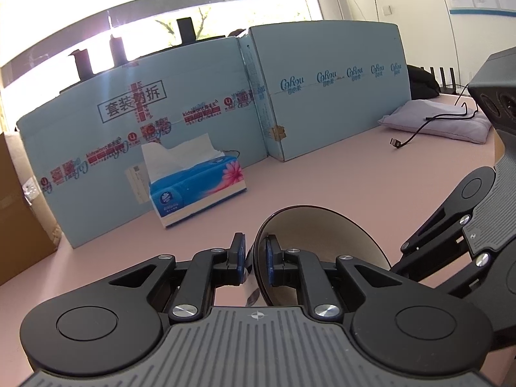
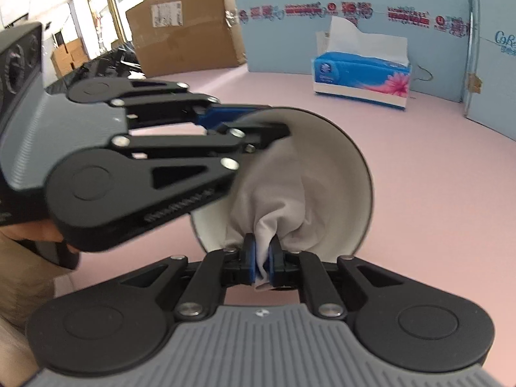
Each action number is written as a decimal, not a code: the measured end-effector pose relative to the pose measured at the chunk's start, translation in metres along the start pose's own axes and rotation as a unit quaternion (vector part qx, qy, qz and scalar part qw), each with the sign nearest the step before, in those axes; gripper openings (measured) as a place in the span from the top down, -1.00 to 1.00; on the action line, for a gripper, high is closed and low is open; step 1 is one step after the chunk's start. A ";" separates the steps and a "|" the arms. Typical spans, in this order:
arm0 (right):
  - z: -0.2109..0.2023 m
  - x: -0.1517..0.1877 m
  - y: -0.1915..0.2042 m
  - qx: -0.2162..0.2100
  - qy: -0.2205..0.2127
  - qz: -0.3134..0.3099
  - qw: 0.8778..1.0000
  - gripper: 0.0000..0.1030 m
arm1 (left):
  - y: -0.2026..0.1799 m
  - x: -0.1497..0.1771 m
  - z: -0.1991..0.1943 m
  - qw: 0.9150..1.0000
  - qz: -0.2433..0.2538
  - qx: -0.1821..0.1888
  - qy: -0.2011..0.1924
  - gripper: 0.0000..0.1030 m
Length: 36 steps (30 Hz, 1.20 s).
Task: Clean bowl
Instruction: 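Wipe the cloth around the bowl's inside with the right gripper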
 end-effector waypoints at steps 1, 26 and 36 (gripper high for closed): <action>0.000 0.000 0.000 0.007 0.000 -0.006 1.000 0.81 | 0.000 0.000 0.000 1.000 0.001 0.000 0.000 0.68; 0.000 -0.005 -0.016 0.080 -0.050 -0.021 0.995 0.86 | -0.005 0.014 -0.017 0.994 -0.089 -0.045 0.038 0.35; -0.009 -0.005 -0.003 0.052 -0.056 -0.015 0.997 0.86 | 0.005 0.022 -0.008 0.992 -0.104 -0.048 0.051 0.80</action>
Point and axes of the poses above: each gripper's, at about its wrist camera, not at the fingertips, and z roughly the way its jaws point, y to its left, x to its underside, the point moved 8 cm from there along z, roughly the way its jaws point, and after that the axes turned 10 degrees about z, right-handed, at the moved point
